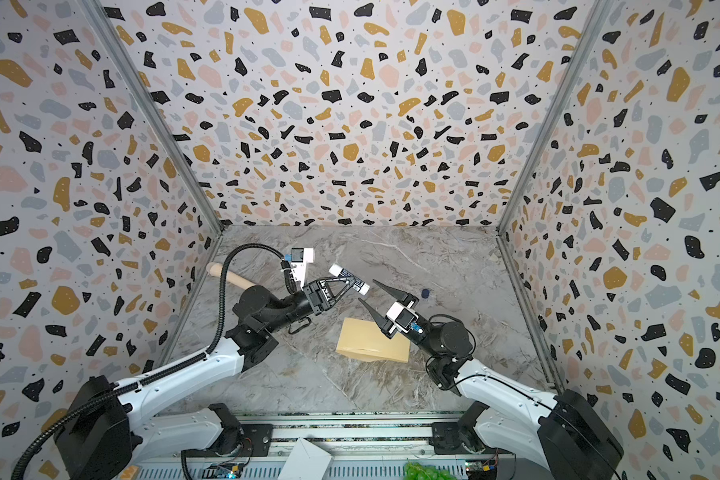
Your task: Place the letter into the envelope and seal it
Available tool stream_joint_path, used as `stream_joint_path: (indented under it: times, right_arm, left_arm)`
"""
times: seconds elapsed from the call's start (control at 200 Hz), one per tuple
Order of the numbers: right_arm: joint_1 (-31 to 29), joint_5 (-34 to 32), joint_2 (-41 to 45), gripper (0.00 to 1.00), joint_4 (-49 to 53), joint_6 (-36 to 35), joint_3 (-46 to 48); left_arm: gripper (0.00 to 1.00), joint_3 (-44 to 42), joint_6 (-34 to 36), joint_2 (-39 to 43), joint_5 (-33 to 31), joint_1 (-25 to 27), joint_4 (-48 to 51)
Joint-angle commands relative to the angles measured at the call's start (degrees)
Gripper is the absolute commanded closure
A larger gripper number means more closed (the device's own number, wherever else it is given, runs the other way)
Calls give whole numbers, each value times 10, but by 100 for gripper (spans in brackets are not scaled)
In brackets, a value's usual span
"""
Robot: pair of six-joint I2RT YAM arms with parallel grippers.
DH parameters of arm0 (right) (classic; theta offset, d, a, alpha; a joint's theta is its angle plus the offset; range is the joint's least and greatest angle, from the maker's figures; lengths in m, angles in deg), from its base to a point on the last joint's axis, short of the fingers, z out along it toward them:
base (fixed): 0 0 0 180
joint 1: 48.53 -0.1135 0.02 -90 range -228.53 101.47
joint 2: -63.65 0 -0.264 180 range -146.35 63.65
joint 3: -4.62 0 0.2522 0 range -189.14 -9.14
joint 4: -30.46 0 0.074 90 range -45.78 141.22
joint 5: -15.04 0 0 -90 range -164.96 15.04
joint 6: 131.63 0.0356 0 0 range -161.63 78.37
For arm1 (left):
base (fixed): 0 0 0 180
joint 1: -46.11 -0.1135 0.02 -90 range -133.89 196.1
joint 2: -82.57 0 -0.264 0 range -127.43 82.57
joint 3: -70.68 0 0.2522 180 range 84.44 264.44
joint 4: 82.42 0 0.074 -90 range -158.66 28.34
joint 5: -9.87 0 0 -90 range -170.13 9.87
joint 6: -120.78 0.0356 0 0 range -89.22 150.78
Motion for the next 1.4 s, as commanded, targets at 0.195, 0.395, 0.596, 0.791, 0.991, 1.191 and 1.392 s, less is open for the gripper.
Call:
stream_joint_path:
  times: [0.195,0.395,0.596,0.791,0.991,1.191,1.392]
  right_arm:
    - [-16,-12,-28,58,-69,-18,-36]
    - [-21,-15,-49,61,-82,-27,-45]
    - [-25,-20,-67,63,-98,-32,-49]
    - [-25,-22,-83,65,-110,-31,-51]
    - [-25,-27,-92,67,-118,-35,-50]
    - [-25,-32,-100,72,-120,-41,-49]
    - [-25,-32,-95,90,-117,-39,-47]
  left_arm:
    - [100,24,-19,-4,21,-1,-36]
    - [100,28,-21,-6,26,0,-35]
    - [100,31,-21,-7,29,1,-32]
    - [100,33,-21,-8,32,2,-31]
    - [100,32,-21,-7,33,2,-30]
    - [100,32,-22,-7,33,2,-29]
    - [100,32,-14,-10,33,1,-24]
